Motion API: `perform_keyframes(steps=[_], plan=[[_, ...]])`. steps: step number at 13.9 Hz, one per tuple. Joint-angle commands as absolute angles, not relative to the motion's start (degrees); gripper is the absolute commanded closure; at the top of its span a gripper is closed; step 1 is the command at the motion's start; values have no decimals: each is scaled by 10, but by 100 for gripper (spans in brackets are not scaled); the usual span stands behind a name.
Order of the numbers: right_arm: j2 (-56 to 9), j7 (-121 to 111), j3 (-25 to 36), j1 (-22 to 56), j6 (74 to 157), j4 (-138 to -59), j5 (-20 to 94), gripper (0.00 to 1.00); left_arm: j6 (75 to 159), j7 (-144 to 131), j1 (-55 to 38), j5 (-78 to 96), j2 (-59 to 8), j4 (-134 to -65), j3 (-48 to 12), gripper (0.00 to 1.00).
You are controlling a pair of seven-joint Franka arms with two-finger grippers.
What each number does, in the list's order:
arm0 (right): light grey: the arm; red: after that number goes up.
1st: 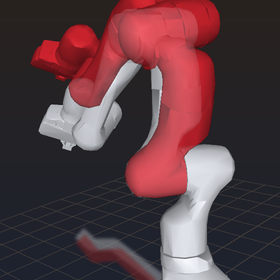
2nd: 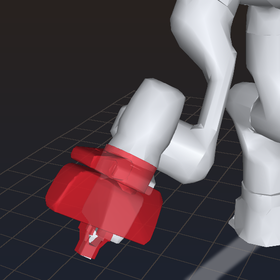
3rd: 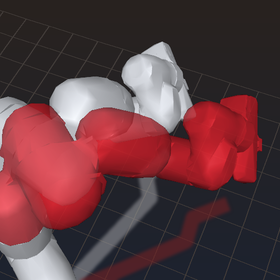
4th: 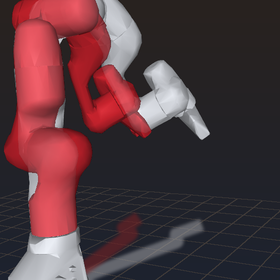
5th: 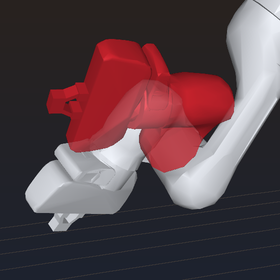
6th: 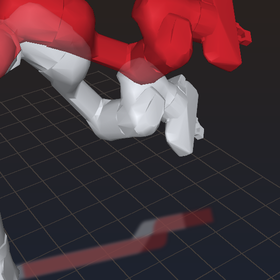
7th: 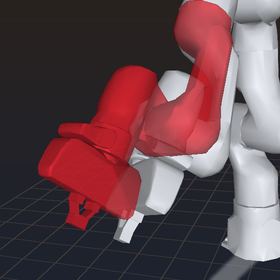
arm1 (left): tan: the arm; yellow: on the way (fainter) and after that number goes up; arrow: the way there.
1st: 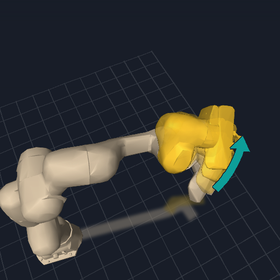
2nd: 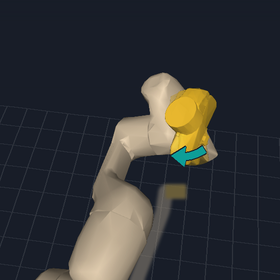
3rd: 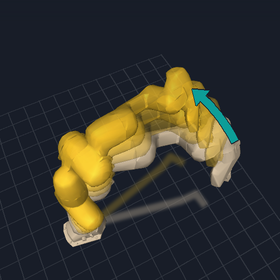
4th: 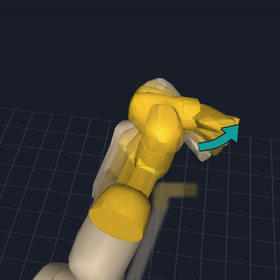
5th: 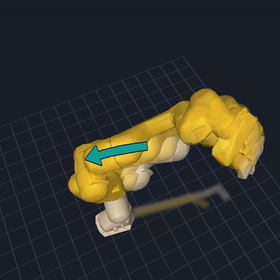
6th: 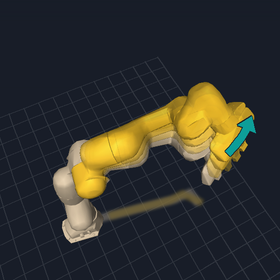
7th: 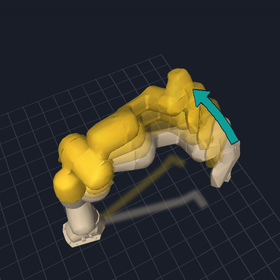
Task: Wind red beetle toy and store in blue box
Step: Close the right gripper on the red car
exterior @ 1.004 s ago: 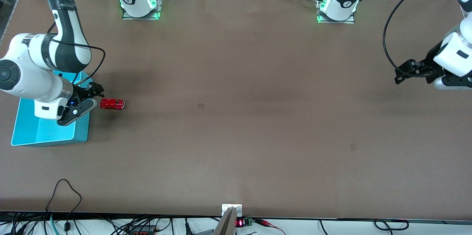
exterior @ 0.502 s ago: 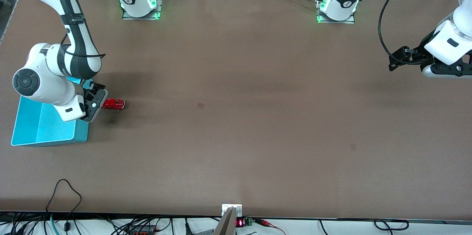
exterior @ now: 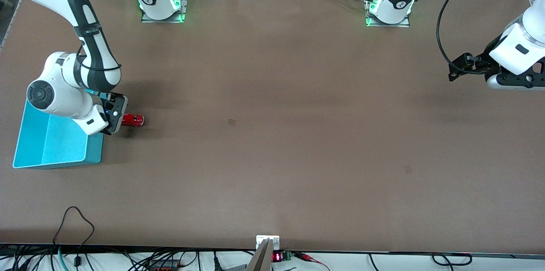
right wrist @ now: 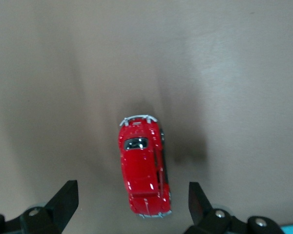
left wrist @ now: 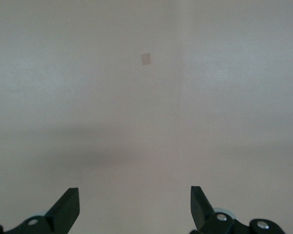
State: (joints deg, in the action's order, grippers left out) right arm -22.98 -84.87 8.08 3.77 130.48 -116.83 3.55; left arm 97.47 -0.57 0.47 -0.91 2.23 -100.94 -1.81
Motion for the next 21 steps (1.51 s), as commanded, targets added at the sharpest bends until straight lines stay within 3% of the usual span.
perform_keyframes(steps=[1,5,11,13,15,16,21], plan=[[-227,-909,69,24,1340,-1191,64,0,965,9,4,-4,26,-1003,-18,0],[-250,-954,65,24,1393,-1192,64,0,969,8,7,-5,21,-999,-18,0],[-269,-953,57,21,1397,-1195,69,0,968,8,10,-5,12,-992,-18,0],[-268,-953,57,20,1393,-1195,69,27,967,8,9,-6,12,-992,-18,0],[-264,-953,55,22,1392,-1191,70,66,967,7,7,-5,12,-991,-19,0],[-261,-953,55,24,1392,-1189,69,73,967,8,5,-6,11,-988,-20,0],[-220,-933,51,41,1390,-1163,86,75,962,7,3,-4,11,-985,-19,0]])
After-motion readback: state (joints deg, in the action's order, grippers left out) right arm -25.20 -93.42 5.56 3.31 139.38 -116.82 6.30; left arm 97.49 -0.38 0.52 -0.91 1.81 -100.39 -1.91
